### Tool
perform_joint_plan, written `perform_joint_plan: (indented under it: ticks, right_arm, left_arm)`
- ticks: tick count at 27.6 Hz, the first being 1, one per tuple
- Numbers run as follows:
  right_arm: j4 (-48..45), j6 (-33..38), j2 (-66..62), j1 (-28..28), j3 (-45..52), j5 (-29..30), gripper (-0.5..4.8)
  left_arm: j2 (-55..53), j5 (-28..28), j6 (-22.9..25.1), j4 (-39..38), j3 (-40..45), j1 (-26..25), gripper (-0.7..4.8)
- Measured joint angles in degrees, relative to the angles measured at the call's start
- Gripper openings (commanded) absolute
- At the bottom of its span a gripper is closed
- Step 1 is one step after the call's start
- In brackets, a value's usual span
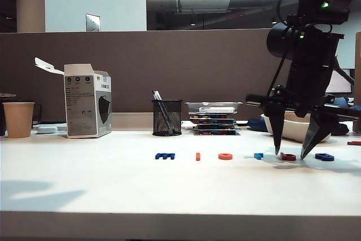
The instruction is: Select the appropriate letters from the row of letter magnets placed on the table to arrange into the word "big".
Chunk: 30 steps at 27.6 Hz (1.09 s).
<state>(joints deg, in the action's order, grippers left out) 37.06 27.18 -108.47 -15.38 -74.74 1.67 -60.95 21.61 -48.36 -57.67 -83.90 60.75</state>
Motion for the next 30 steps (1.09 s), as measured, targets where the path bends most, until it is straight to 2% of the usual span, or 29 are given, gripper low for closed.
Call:
perform_joint_plan:
  ticks: [25,27,30]
  right_arm:
    - [0.7,0.2,-2.0,-3.1,-1.3,-3.6,2.06]
    - [0.9,0.2,-2.0,-3.2,-1.4,-4.0,1.9]
    - [1.2,0.2,-2.0,-3.2,-1.4,-4.5,1.25]
  left_arm:
    - [0.0,0.0,0.0,0.0,0.0,0.0,-0.04]
    - [0.0,0.0,0.0,0.0,0.0,0.0,-0.04]
    - [0.0,0.0,0.0,0.0,0.0,0.0,-0.04]
